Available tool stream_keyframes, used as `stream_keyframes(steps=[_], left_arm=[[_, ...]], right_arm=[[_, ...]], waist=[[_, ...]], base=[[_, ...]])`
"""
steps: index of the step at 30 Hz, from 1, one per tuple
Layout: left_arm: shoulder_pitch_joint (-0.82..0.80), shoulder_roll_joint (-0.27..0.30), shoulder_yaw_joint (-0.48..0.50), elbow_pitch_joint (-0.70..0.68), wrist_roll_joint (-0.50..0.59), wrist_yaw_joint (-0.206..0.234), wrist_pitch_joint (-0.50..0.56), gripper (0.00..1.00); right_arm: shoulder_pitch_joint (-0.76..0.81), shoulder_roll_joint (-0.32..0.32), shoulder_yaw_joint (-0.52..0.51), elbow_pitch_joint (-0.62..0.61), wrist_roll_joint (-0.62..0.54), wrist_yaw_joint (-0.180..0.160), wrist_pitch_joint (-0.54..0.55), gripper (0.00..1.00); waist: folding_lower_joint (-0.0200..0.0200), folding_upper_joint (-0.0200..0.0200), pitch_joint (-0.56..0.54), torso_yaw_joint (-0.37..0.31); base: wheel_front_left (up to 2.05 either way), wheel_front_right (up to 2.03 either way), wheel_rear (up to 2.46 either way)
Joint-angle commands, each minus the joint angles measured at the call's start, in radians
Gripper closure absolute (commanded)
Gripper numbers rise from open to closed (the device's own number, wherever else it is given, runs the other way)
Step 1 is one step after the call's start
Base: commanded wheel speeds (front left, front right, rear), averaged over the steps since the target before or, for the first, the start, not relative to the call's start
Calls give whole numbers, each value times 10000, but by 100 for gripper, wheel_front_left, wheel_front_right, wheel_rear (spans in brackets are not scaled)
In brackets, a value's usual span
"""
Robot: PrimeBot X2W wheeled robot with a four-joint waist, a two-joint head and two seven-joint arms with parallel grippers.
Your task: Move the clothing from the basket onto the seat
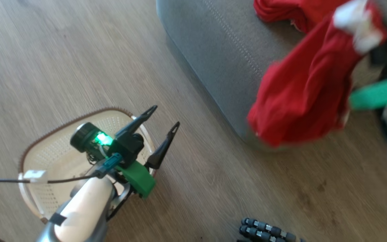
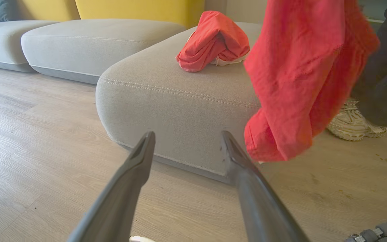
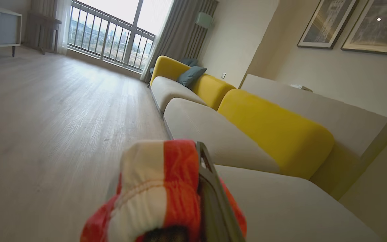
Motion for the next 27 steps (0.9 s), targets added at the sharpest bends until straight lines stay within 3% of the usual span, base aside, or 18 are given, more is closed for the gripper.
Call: stream_keyframes(steps=[1,9,14,20,23,27], left_arm=[[-164,253,355,-419,24,-10,-53,0],[-166,1052,432,-671,41,-10,-53,0],[-238,1434,195,-696,-27,-11,-53,0],[-559,1782,-372,-754,-167,-11,-53,0],[-727,1842,-569,-809,-238,-11,-53,0],[-855,2103,-904,-865,-272,-11,-53,0]], right_arm=[[-672,-369,100,-347,-1,-4,174,100],[-4454,-1970,-724,501,-466,-4,1581,100],[-6022,-2833,-1866,1301,-672,-4,2374,100],[-7511,-3794,-4034,2305,-1412,-4,3433,100],[-7213,-3756,-4949,2621,-1565,-4,3686,100],[-5984,-3060,-6350,2884,-1746,-4,3595,100]], waist=[[-1,0,415,-9],[-1,0,1678,491],[-1,0,2235,950],[-1,0,2935,1632],[-1,0,3301,1865],[-1,0,3817,2038]], base=[[0,0,0],[0,0,0],[0,0,0],[0,0,0],[0,0,0],[0,0,0]])
